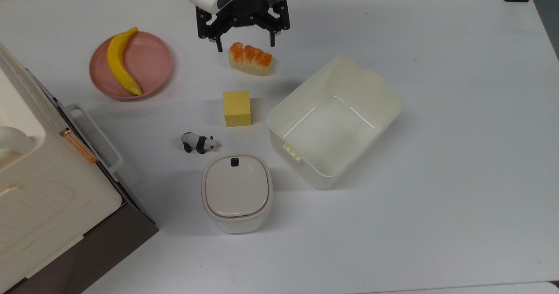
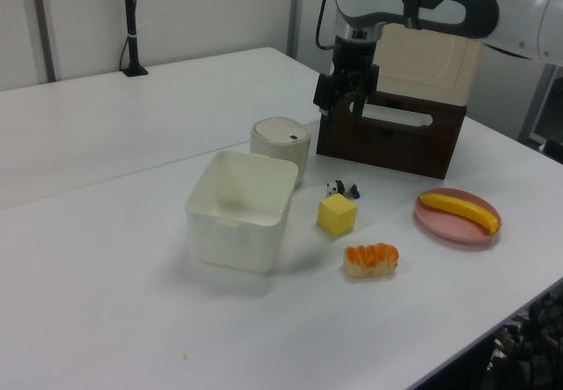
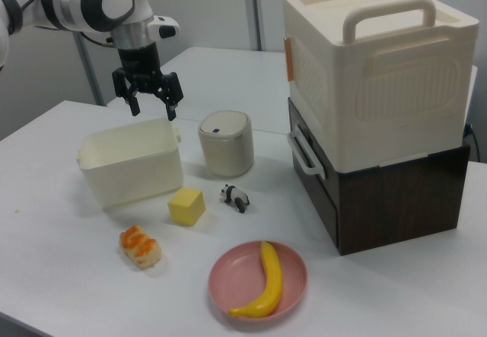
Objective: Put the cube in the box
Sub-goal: 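Lower the gripper onto the yellow cube, close it, and lift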
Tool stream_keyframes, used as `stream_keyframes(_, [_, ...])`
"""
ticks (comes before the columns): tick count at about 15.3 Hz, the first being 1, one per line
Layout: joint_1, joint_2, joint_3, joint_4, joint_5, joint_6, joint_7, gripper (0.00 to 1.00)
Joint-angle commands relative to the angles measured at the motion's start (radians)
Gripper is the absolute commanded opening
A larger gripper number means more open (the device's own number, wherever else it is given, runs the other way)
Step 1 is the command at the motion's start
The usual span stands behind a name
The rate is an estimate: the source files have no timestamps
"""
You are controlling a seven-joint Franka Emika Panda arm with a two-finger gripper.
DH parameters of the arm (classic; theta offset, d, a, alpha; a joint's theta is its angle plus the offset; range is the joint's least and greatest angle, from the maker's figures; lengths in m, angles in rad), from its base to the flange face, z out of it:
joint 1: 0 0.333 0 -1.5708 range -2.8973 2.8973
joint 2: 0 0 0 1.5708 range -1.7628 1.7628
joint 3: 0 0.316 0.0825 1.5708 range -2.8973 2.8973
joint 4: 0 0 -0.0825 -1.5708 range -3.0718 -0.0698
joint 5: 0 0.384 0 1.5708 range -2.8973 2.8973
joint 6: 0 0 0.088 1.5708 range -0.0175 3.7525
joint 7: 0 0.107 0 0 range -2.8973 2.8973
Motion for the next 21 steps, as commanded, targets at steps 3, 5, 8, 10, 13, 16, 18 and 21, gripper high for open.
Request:
stream_keyframes(3, [-0.008, -0.02, 0.005, -0.044, -0.007, -0.002, 0.019, 1.0])
stream_keyframes(5, [-0.006, -0.02, 0.005, -0.047, -0.007, 0.0, 0.015, 1.0])
stream_keyframes(8, [-0.008, -0.015, -0.004, -0.067, -0.007, 0.003, -0.047, 1.0])
stream_keyframes(10, [-0.011, -0.015, -0.007, -0.11, -0.007, 0.047, -0.067, 1.0])
stream_keyframes(13, [-0.009, -0.009, -0.009, -0.285, -0.044, 0.258, -0.069, 1.0])
stream_keyframes(16, [-0.009, 0.046, -0.009, -0.34, -0.113, 0.323, -0.07, 1.0])
stream_keyframes(18, [-0.011, 0.074, -0.015, -0.372, -0.124, 0.366, -0.092, 1.0])
stream_keyframes(21, [-0.005, 0.135, -0.027, -0.373, -0.147, 0.412, -0.103, 1.0])
